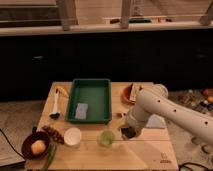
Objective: Stack cups into tray
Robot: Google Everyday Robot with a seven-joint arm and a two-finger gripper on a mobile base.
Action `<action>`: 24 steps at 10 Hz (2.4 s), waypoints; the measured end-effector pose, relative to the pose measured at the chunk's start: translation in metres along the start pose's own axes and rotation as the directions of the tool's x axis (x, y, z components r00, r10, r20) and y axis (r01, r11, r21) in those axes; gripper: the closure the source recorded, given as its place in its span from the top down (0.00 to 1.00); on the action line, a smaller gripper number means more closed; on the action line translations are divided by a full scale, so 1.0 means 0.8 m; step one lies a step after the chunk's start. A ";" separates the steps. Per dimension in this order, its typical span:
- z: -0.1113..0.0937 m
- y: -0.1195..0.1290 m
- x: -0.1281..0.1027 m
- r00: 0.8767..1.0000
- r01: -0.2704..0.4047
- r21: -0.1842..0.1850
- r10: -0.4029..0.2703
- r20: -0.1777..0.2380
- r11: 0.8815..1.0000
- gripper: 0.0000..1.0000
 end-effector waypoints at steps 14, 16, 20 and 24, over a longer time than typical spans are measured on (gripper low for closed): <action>0.010 -0.081 -0.041 0.994 0.104 -0.056 -0.101 0.046 0.993 0.02; 0.013 -0.086 -0.041 0.993 0.107 -0.059 -0.104 0.050 0.993 0.02; 0.026 -0.099 -0.036 0.993 0.108 -0.063 -0.104 0.057 0.992 0.02; 0.041 -0.104 -0.026 0.994 0.096 -0.067 -0.092 0.067 0.993 0.02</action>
